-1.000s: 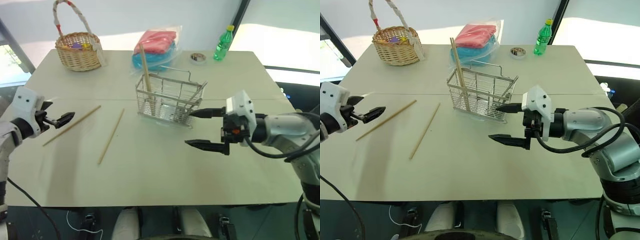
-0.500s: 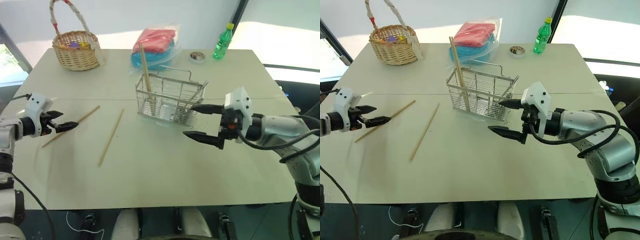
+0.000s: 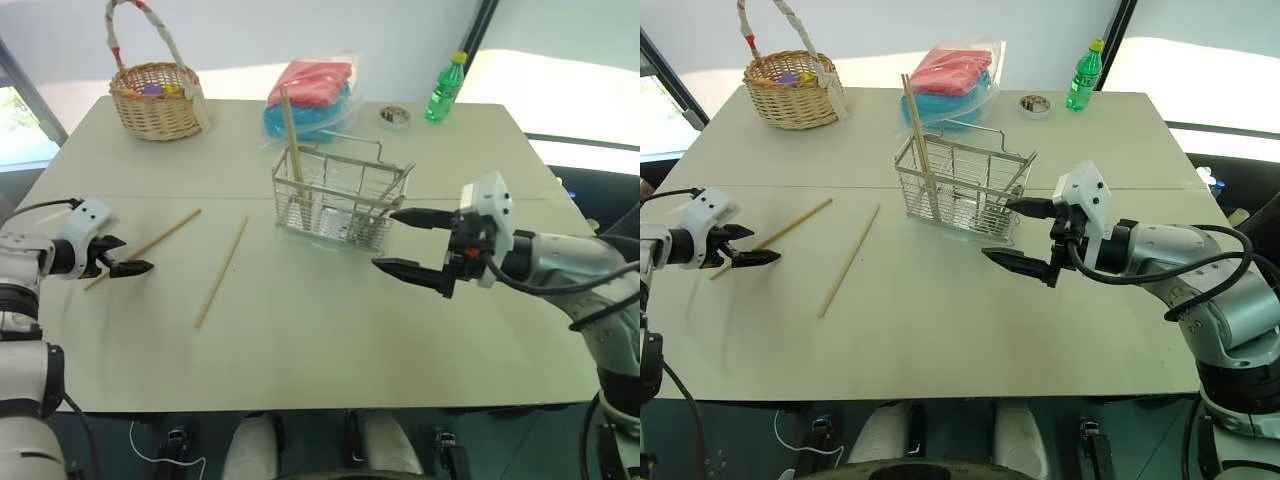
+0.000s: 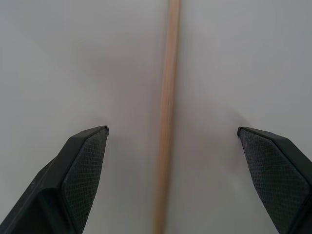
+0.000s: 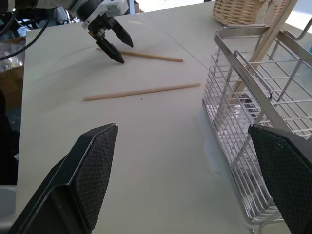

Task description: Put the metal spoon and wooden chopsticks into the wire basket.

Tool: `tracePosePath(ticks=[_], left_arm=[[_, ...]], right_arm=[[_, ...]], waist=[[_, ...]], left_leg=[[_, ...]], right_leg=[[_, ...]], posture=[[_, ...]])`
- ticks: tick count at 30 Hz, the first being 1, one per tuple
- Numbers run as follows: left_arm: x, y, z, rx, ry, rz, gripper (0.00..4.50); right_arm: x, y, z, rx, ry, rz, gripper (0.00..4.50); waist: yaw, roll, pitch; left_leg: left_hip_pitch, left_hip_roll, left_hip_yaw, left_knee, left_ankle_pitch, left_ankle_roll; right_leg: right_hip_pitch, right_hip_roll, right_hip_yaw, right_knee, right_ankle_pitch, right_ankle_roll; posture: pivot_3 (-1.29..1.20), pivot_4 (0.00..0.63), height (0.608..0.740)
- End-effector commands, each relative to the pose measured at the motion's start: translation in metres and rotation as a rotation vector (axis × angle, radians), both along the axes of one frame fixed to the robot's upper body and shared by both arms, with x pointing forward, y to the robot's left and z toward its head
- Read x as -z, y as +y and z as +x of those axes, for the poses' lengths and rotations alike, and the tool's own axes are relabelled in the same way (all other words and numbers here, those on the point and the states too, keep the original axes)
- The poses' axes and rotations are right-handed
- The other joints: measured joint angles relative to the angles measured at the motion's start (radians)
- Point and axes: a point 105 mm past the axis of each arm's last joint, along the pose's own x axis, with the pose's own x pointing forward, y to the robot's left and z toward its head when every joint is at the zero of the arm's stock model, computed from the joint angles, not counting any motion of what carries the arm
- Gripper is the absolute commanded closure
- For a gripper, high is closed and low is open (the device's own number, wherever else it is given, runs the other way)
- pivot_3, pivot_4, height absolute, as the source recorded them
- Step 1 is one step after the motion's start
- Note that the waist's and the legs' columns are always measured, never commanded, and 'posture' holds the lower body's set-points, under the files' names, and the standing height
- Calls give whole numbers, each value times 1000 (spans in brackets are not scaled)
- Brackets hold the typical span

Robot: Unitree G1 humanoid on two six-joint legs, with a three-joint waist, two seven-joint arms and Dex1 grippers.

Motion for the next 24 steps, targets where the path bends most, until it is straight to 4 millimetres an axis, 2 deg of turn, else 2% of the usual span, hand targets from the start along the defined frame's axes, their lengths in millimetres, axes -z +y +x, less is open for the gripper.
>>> tracePosePath(ticks=[1, 4, 5, 11, 12, 19, 22, 24], left_arm=[[1, 0, 0, 25, 13, 46, 0], [1, -3, 2, 39, 16, 33, 855], [1, -4, 2, 40, 15, 32, 1278], [0, -8, 7, 47, 12, 44, 4304], [0, -9, 7, 48, 12, 44, 4480], [-8, -13, 12, 48, -21, 13, 4480], [-28, -13, 21, 9, -140, -27, 4480], [-51, -16, 31, -25, -274, -90, 4480]], right_arm=[[-11, 0, -8, -20, -48, -9, 60], [-11, 0, -8, -16, -46, -9, 0], [-11, 1, -7, -15, -46, -10, 0], [-11, 2, -7, -12, -45, -7, 0], [-11, 2, -7, -11, -45, -6, 0], [-11, 2, -6, -6, -47, 0, 0], [-12, 2, -6, -2, -51, 1, 0], [-12, 1, -6, 2, -53, 3, 0]], waist=[[0, 0, 0], [0, 0, 0], [1, 0, 0], [0, 0, 0], [0, 0, 0], [1, 0, 0], [1, -1, 0], [1, -2, 0]], left_leg=[[0, 0, 0, 0, 0, 0], [1, 0, 0, 0, 0, 0], [1, 0, 0, 0, 0, 0], [2, 0, -2, 1, 0, 0], [2, 0, -2, 1, 0, 0], [2, 0, -3, 1, 0, 0], [2, 0, -3, 1, 0, 0], [1, 0, -3, 1, 0, 0]], right_leg=[[0, 0, 0, 0, 0, 0], [0, 0, 0, 1, 0, 0], [0, 0, 0, 1, 0, 0], [0, 1, 0, 3, 0, 1], [0, 1, 0, 4, 0, 1], [0, 2, 0, 4, 1, 4], [0, 2, 0, 4, 1, 4], [0, 2, 0, 4, 1, 4]], posture=[[0, 150, 728], [0, 150, 728], [0, 150, 728], [0, 150, 728], [0, 150, 728], [0, 150, 728], [0, 150, 728], [0, 150, 728]])
